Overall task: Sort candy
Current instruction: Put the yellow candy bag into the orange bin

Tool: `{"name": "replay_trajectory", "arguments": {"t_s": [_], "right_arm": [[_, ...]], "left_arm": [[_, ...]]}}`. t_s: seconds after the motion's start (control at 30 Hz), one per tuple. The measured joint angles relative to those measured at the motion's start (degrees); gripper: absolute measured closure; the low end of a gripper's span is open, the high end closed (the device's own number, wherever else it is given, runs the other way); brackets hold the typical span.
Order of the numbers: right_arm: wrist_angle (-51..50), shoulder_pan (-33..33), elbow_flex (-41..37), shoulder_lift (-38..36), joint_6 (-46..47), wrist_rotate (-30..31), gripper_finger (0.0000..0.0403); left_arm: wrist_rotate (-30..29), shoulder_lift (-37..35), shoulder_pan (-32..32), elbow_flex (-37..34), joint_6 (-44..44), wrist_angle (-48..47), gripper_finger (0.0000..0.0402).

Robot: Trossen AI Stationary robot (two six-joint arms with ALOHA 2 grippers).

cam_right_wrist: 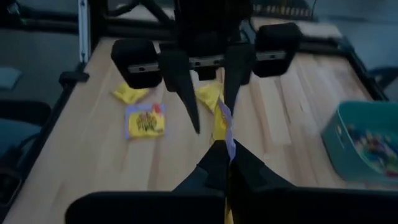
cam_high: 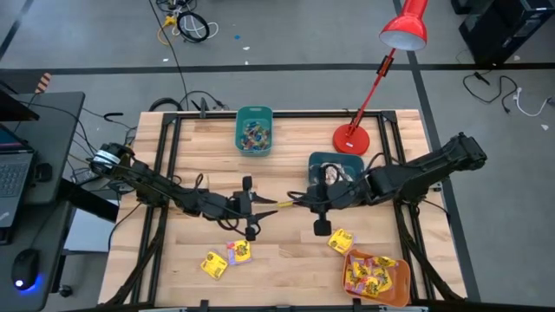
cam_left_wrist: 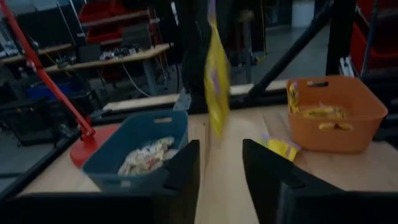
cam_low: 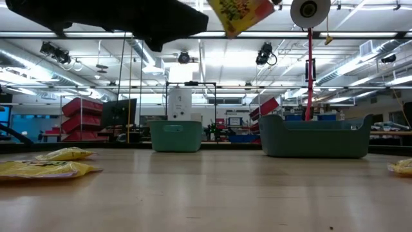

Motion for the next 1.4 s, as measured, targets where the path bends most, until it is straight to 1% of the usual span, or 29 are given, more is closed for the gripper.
{"name": "replay_trajectory", "arguments": {"t_s": [0.07, 0.13, 0.27, 0.33, 0.43, 0.5, 0.57, 0.63, 0.77, 0.9, 1.0, 1.07, 1.17, 1.4], "right_arm": [[-5.24, 0.43, 2.76, -0.05, 1.42, -0.03, 0.0403], [-12.49, 1.06, 5.96, -0.06, 4.57, -1.79, 0.0403], [-29.4, 2.89, 10.97, -0.12, 16.69, -7.33, 0.0403], [-35.84, 3.97, 12.35, -0.12, 23.29, -11.56, 0.0403], [-41.32, 5.97, 12.58, -0.11, 33.29, -19.67, 0.0403], [-43.22, 7.89, 12.2, 0.18, 39.88, -24.43, 0.0403], [-44.5, 10.34, 11.73, 0.59, 45.55, -27.77, 0.0403], [-44.1, 13.18, 10.79, 0.67, 51.3, -29.57, 0.0403], [-43.64, 19.4, 8.79, 0.65, 59.51, -29.49, 0.0403], [-42.04, 24.76, 5.11, 0.65, 64.89, -26.15, 0.0403], [-39.95, 27.05, 1.69, 0.65, 68.02, -24.23, 0.0403], [-38.47, 27.87, -0.6, 0.65, 69.02, -22.9, 0.0403], [-36.33, 28.12, -3.41, 0.65, 68.96, -22.69, 0.0403], [-33.03, 25.93, -8.78, 0.65, 65.7, -21.37, 0.0403]], "left_arm": [[0.0, 0.0, 0.0, 0.0, -0.5, -1.69, 0.0266], [-0.02, -0.02, -0.08, 0.0, -1.38, -3.96, 0.0258], [-0.02, -0.31, -0.39, -0.07, -3.61, -10.26, 0.0254], [-0.17, -0.42, -0.41, -0.04, -3.97, -11.31, 0.0254], [-0.57, -0.42, -0.42, -0.04, -3.82, -11.33, 0.0254], [-0.68, -0.42, -0.41, -0.04, -3.28, -10.22, 0.0254], [-0.74, -0.42, -0.39, -0.04, -2.86, -9.75, 0.0254], [-1.71, -0.42, -0.39, -0.04, -1.73, -9.21, 0.0254], [-2.72, -0.42, -0.39, -0.04, -1.22, -9.08, 0.0254], [-2.86, -0.42, -0.39, -0.04, -0.43, -9.05, 0.0254], [-2.84, -0.42, -0.39, -0.04, -0.48, -9.04, 0.0254], [-2.84, -0.42, -0.39, -0.04, -0.5, -9.04, 0.0254], [-2.82, -0.42, -0.39, -0.04, -0.54, -9.04, 0.0254], [-2.8, -0.42, -0.39, -0.04, -1.15, -9.02, 0.0254]]}}
